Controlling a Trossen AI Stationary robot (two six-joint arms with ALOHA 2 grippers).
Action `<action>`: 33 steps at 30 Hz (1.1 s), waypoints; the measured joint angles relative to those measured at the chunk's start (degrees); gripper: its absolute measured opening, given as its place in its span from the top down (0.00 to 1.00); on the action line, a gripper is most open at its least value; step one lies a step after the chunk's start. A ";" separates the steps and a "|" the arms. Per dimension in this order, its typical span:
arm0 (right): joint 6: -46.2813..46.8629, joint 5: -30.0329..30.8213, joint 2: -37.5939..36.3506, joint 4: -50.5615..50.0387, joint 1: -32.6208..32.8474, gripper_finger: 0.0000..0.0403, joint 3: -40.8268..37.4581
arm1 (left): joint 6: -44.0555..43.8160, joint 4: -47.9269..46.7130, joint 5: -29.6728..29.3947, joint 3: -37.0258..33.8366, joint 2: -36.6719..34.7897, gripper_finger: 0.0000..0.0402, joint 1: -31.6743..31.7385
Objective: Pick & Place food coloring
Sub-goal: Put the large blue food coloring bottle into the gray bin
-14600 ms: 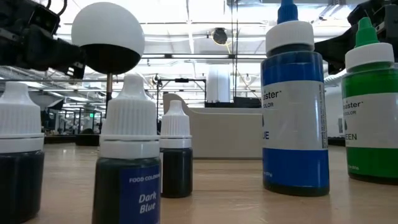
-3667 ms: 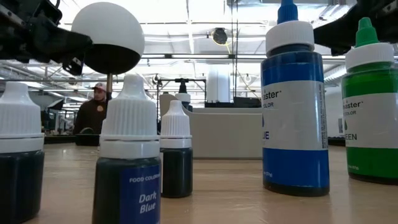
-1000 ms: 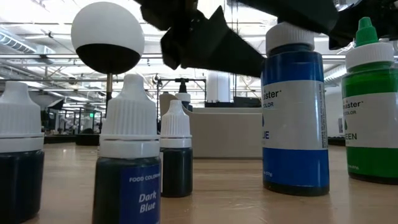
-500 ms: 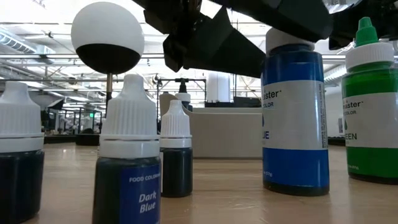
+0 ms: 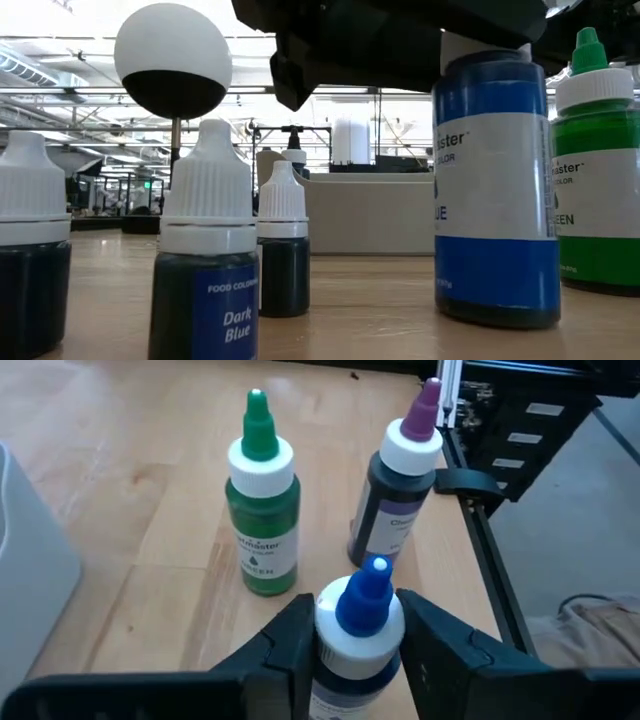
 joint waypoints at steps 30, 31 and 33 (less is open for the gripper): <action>-0.01 0.01 0.01 -0.01 -0.01 1.00 0.00 | -2.58 -26.62 -29.92 -1.11 -18.38 0.70 0.29; 0.00 0.01 0.01 -0.01 -0.01 1.00 0.00 | -3.89 -26.82 -29.93 -1.82 -17.87 0.70 0.80; 0.03 0.01 0.01 -0.01 -0.01 1.00 0.00 | -7.68 -26.85 -29.99 -3.47 -17.40 0.70 1.73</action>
